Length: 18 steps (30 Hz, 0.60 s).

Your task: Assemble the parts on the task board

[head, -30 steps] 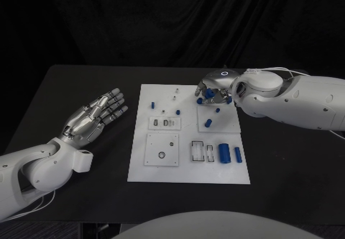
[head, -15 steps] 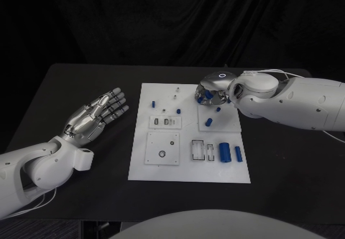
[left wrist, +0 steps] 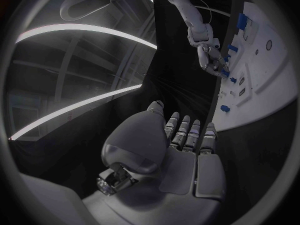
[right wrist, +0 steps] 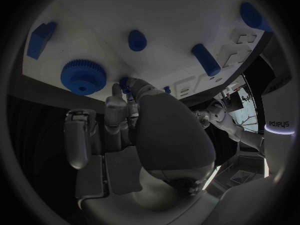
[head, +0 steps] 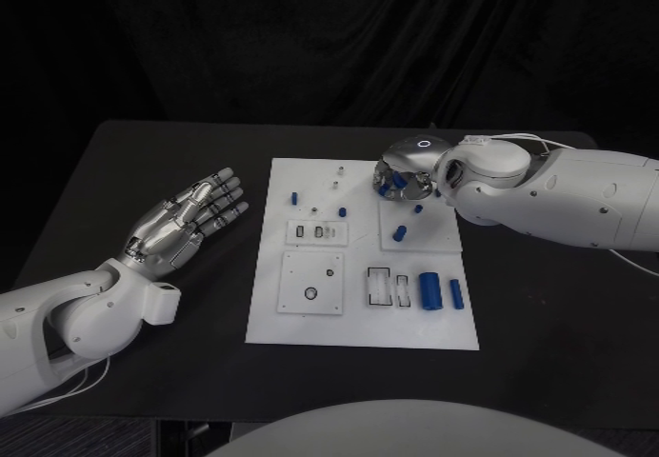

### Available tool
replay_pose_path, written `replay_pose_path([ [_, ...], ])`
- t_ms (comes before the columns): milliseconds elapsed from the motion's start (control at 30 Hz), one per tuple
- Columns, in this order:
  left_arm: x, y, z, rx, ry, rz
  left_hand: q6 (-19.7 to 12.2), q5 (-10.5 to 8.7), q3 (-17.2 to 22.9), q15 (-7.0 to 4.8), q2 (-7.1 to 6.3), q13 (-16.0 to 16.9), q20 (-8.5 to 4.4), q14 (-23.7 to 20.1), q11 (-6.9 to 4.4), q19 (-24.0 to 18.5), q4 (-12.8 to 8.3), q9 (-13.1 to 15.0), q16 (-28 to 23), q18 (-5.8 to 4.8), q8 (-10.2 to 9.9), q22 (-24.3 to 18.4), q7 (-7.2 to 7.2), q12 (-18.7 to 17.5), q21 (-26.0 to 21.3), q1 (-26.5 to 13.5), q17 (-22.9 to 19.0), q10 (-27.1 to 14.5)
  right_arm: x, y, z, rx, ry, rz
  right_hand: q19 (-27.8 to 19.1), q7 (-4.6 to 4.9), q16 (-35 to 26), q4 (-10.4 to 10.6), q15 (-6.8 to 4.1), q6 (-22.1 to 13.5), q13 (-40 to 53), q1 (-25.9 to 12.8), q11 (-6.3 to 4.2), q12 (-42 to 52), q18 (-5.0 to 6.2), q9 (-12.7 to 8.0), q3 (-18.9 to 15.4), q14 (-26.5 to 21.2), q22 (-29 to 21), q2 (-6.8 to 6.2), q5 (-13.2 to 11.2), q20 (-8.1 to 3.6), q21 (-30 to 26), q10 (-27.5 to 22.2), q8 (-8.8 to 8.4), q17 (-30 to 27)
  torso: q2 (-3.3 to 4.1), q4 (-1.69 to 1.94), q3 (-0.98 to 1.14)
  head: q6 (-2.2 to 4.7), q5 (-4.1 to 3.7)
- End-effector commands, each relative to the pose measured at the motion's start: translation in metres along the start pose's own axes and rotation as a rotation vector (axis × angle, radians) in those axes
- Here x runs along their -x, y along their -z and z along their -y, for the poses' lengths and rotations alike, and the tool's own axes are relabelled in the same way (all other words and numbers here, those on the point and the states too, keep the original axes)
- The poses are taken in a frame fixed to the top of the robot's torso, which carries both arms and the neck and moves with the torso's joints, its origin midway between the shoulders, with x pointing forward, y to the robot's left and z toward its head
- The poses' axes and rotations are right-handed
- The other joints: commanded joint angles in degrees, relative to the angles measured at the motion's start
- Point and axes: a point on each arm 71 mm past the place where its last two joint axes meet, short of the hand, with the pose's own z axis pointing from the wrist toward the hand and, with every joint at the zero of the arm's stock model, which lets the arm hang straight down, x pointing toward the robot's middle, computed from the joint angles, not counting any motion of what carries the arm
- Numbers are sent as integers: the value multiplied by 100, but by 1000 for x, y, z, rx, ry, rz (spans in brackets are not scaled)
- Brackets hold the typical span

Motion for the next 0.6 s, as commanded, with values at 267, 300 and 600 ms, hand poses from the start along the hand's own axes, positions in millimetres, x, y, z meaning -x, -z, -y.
replay_pose_path([
  [267,0,1,10,-142,17,-12,9,33,11,44,-30,6,39,8,45,-16,-43,6,31,24,9,6,44,28,31,37,0,-4,22,-1,-4,28,7,114,306,53,29,-59,-45,58,44,31,-128,20,-102,114,5,3,1063,35,-99,-37,22,220,49,27,-8,4,-3,26,53],
  [300,0,1,10,-143,17,-12,15,36,12,44,-30,6,39,9,45,-15,-46,7,32,24,10,6,44,30,32,38,0,-3,29,-3,-6,32,13,123,308,58,29,-63,-46,43,45,23,-131,18,-103,122,4,4,1067,28,-120,-38,24,234,42,31,-7,1,-3,5,90],
  [600,-3,0,10,-150,19,-16,-6,69,19,48,-52,8,42,29,38,0,-79,4,49,25,4,10,16,37,41,50,2,4,56,-24,-14,53,47,163,273,50,69,-81,-146,-10,38,-44,-156,-45,-87,202,-2,30,1019,6,-240,-110,-5,295,15,144,2,14,-3,-13,151],
])
